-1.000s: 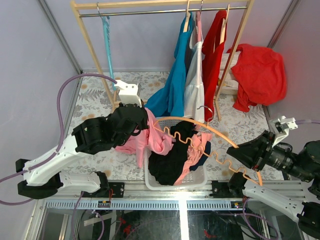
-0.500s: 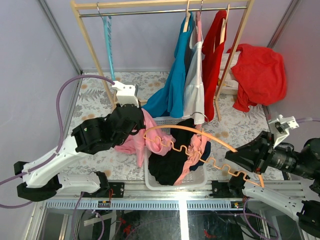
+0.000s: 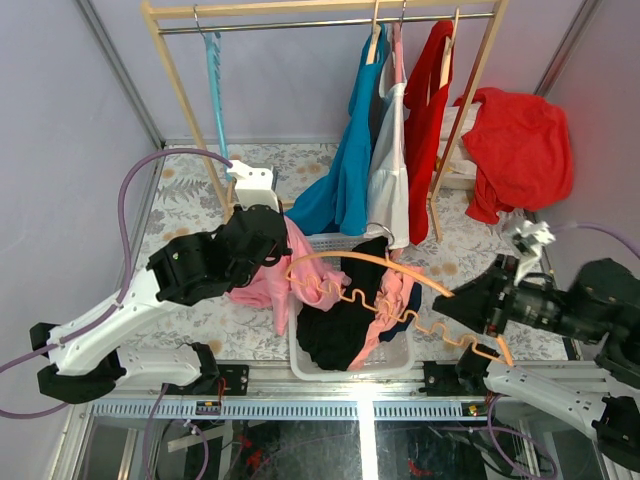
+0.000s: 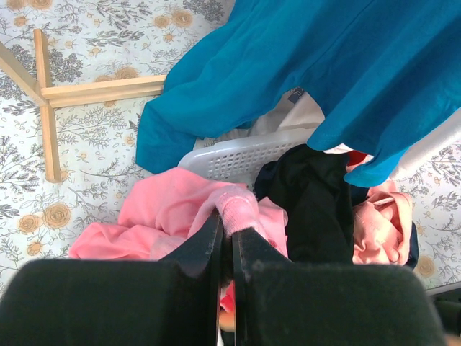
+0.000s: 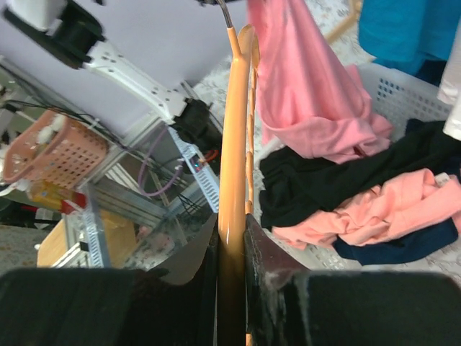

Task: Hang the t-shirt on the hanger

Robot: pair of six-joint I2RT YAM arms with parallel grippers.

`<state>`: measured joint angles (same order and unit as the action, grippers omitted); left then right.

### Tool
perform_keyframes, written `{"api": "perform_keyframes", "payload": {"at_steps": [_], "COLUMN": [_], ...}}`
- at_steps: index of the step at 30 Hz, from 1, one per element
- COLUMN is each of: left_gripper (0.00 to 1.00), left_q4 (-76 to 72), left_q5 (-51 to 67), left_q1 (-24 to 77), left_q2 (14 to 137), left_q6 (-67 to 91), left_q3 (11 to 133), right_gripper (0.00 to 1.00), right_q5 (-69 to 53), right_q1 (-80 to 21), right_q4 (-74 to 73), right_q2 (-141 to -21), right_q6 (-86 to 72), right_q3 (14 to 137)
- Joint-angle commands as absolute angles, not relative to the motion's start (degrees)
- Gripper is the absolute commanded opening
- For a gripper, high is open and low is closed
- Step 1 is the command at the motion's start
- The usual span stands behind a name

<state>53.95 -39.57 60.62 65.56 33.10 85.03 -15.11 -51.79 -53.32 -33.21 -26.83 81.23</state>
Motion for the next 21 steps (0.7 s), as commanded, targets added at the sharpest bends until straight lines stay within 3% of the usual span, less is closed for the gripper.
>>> {"api": "perform_keyframes", "payload": {"at_steps": [1, 13, 21], "left_gripper": [0.0, 0.0, 0.0], "left_q4": [52.48, 53.97, 53.8], "left_q5": [-40.04, -37.95, -35.49], "left_q1": [60.18, 60.16, 60.13], "left_q2": [64.37, 65.19, 65.96], "left_q6": [31.67, 30.64, 29.89], "left_q3": [86.46, 87.24, 87.02], "right_gripper": [0.0, 0.0, 0.0], "right_q5": [-9.57, 3.31, -1.64], "right_q1": [-51.51, -51.56, -51.59], "right_q4": [-50.19, -59.62, -55.92], "right_q2": [-37.26, -38.58, -38.62], "right_q6": [-24.67, -21.3, -20.14], "right_q3": [80.77, 89.1, 87.0]}}
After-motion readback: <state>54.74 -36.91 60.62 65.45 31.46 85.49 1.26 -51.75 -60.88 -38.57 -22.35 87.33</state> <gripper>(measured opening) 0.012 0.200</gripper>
